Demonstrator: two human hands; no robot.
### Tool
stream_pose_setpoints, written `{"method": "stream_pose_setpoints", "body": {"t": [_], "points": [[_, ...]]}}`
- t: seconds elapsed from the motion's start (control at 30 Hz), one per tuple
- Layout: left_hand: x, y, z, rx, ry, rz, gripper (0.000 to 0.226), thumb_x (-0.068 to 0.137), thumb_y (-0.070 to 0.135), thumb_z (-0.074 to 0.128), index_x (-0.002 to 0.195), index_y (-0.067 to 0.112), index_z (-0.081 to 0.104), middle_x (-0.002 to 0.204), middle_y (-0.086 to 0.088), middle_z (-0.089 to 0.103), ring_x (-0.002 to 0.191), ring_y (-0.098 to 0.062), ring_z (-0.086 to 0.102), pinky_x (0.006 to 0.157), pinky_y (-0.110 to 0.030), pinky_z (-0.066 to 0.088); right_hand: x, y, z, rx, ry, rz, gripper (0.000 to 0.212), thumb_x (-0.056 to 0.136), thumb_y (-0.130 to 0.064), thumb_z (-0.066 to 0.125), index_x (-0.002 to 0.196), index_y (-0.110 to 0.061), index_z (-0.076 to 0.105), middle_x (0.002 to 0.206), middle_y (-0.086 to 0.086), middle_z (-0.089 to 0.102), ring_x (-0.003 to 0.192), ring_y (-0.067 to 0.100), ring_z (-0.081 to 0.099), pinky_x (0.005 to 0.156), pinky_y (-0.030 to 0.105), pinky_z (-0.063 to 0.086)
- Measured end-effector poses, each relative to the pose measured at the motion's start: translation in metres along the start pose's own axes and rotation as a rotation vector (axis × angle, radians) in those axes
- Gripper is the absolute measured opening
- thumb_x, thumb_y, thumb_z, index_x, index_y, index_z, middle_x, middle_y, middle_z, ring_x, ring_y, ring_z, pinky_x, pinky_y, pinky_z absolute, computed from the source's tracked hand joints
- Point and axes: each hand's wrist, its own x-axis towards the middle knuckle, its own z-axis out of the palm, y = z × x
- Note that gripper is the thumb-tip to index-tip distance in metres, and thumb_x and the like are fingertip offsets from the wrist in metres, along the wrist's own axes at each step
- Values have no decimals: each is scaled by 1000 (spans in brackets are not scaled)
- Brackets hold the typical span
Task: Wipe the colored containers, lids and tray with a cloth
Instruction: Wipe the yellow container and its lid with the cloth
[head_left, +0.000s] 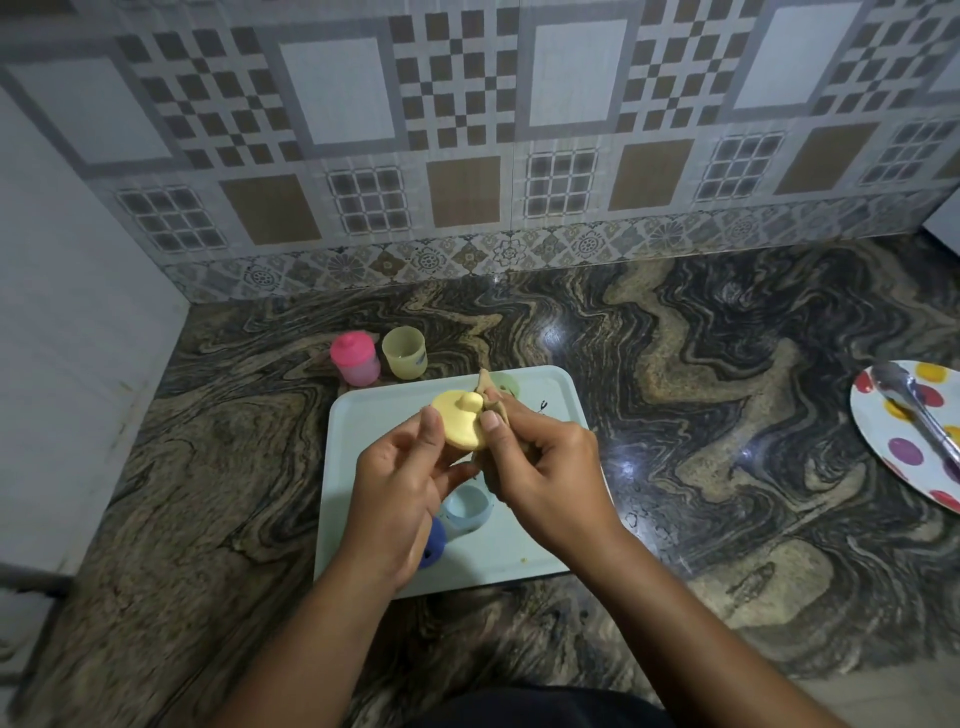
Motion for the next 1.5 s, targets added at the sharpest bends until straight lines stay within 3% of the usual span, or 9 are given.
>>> {"method": "stream_pose_setpoints", "body": {"t": [0.27,0.4,0.6,0.77,0.87,1.07,1.17,1.33,1.5], "points": [[2,2,-8,41,15,-11,30,91,24,55,113,12,71,94,-5,76,78,-11,68,56,-17,48,-5,-8,-2,-55,6,-149,23,99,-13,64,119,-13,76,132,-9,65,107,-8,65,90,14,51],[4,2,-8,-3,75,-27,32,89,34,55,96,10,76,75,-5,71,61,-9,58,48,-18,44,-1,-7,-4,0,-14,-80,20,100,-15,63,114,-14,78,110,-12,73,83,-18,59,77,8,46],[-1,-3,-5,69,-61,86,41,86,17,59,126,10,62,120,-4,72,111,-14,68,80,-24,56,1,0,-1,22,14,-21,24,100,-27,61,116,-22,77,69,-32,54,71,-13,50,74,13,43],[2,-1,-6,-7,73,0,30,93,27,53,108,10,72,99,-8,76,79,-11,70,57,-19,51,-11,-6,-1,-95,18,-203,29,99,-17,63,126,-15,71,136,-7,63,108,-8,65,94,14,50],[3,0,-5,-25,79,-36,32,93,32,53,94,8,73,81,-8,71,58,-8,59,47,-18,45,-8,-6,-2,-70,32,-170,26,99,-15,64,123,-19,73,117,-8,72,90,-15,63,78,7,48],[-2,-5,-1,43,-96,113,39,92,22,59,127,4,61,126,-10,69,119,-22,65,92,-35,56,-2,-2,-2,6,23,-67,22,100,-20,63,118,-24,76,93,-25,69,76,-14,54,76,6,42],[-1,-2,-3,27,-33,78,33,91,20,55,119,9,67,116,-8,73,105,-17,70,78,-25,57,-5,-3,-2,-53,15,-124,18,100,-17,63,107,-13,80,129,-10,69,82,-17,55,77,7,43],[4,3,-6,-42,74,-65,30,95,29,57,97,6,74,82,-7,71,66,-10,61,49,-19,47,-4,-3,0,28,19,-75,20,100,-19,63,115,-20,78,79,-27,63,72,-14,53,72,6,42],[1,-1,-3,-19,-67,40,39,96,27,51,124,3,62,124,-13,69,116,-23,66,91,-36,56,-1,-2,5,44,28,-54,22,99,-25,63,117,-26,76,95,-23,70,78,-11,54,78,14,45]]}}
